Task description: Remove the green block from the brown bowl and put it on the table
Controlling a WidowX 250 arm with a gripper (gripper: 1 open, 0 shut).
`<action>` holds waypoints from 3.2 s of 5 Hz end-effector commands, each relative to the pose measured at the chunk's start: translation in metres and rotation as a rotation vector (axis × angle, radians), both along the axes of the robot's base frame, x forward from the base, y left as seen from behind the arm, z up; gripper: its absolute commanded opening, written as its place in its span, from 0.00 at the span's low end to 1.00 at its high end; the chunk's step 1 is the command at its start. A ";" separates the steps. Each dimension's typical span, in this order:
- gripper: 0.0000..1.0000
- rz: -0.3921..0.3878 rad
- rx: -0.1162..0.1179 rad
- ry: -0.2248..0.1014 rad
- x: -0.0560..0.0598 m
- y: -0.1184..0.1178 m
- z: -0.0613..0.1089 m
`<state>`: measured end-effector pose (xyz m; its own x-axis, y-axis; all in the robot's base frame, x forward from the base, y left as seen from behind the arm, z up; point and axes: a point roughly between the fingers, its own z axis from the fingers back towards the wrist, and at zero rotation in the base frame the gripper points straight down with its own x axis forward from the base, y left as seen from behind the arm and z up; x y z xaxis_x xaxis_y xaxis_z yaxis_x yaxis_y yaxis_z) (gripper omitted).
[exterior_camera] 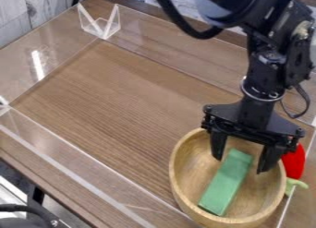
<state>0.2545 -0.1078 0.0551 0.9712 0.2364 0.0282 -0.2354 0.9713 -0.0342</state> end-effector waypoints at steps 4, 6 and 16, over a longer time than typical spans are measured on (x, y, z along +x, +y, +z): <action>1.00 0.032 -0.013 -0.039 0.013 -0.001 0.012; 0.00 0.031 -0.010 -0.035 0.013 -0.002 0.011; 0.00 -0.082 0.004 -0.047 -0.011 0.001 -0.001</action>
